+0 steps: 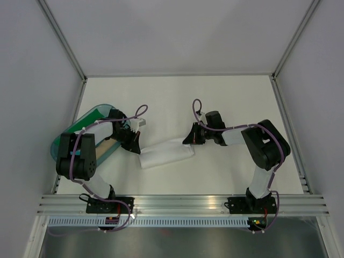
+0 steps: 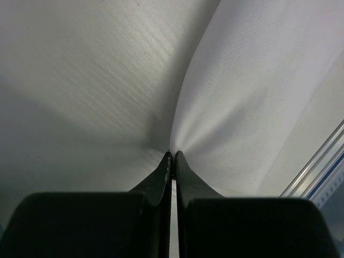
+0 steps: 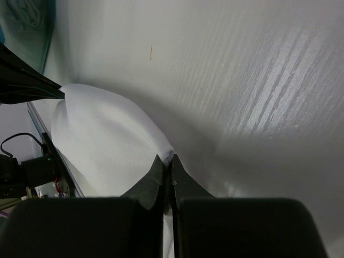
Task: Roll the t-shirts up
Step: Place the rolled tshirt into the container
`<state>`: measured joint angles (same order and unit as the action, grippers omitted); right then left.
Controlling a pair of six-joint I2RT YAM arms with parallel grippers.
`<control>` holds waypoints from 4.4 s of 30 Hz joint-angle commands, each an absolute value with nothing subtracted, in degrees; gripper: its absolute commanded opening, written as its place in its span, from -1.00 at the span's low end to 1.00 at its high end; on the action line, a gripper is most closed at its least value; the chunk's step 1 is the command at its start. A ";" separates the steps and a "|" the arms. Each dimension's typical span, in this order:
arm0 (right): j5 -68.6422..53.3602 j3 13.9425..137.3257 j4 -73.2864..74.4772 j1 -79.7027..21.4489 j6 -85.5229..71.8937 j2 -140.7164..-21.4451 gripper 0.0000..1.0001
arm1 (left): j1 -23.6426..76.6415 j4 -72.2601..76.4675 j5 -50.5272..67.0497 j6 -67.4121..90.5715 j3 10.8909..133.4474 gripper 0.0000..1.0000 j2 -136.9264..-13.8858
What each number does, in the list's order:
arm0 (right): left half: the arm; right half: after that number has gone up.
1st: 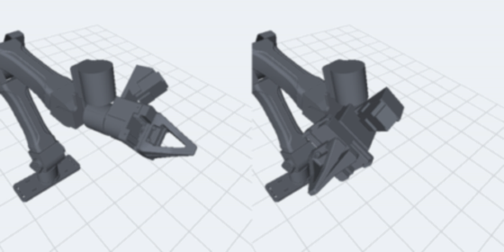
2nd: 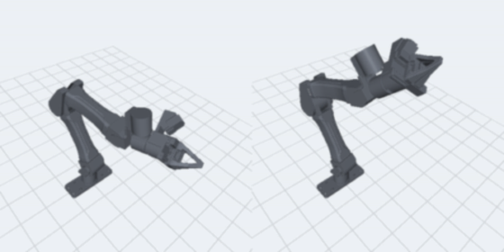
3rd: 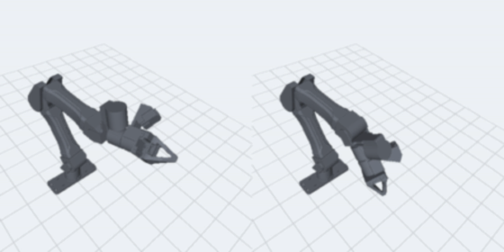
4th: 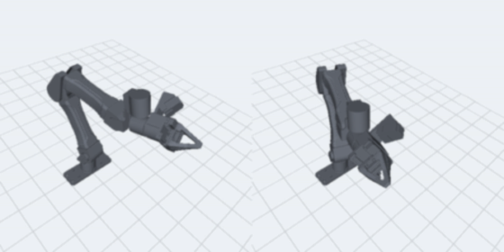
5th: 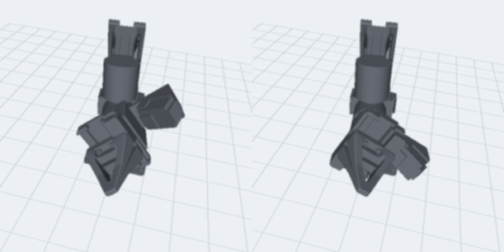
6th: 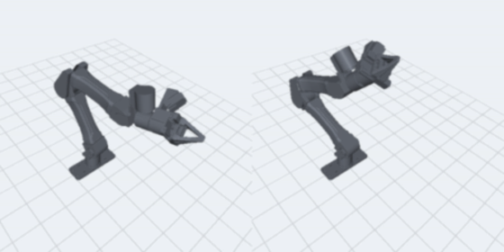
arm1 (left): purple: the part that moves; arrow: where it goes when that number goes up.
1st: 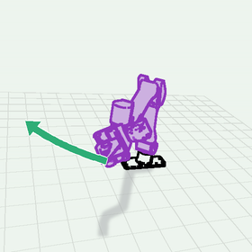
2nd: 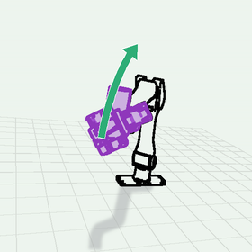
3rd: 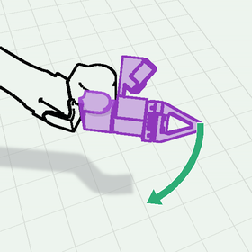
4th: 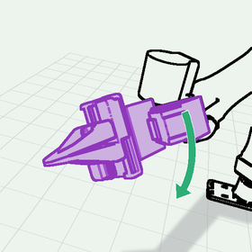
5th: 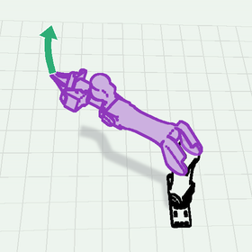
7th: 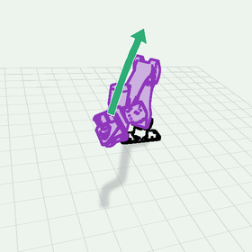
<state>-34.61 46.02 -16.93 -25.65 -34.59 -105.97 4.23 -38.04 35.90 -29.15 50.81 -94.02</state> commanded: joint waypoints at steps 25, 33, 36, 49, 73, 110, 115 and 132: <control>-19.25 51.58 -3.88 -25.14 -29.62 -100.73 0.06 | 11.32 -37.79 33.51 -32.08 58.62 0.42 -84.73; -14.33 57.30 4.21 -24.70 -23.82 -96.78 0.27 | 33.21 -33.93 15.32 -33.83 59.59 1.00 -84.64; -12.92 56.43 5.97 -24.52 -22.68 -94.14 0.27 | 39.19 -32.26 10.03 -33.84 59.85 0.99 -87.17; -12.13 50.72 6.06 -24.61 -21.97 -90.79 0.27 | 46.14 -29.35 2.44 -32.61 62.84 1.00 -96.85; -11.60 49.48 6.24 -24.61 -21.09 -89.82 0.27 | 44.82 -31.83 11.61 -31.20 57.57 1.00 -100.99; -11.78 45.09 6.15 -21.62 -19.51 -84.90 0.25 | 34.72 -26.89 5.71 -32.69 55.72 -0.95 -87.81; -11.78 44.56 5.63 -21.27 -19.51 -84.81 0.25 | 33.14 -27.86 5.19 -33.57 57.21 -0.95 -85.78; -10.72 42.89 5.54 -20.92 -17.84 -85.25 0.25 | 19.79 -44.82 -4.92 -40.86 68.99 -0.95 -72.07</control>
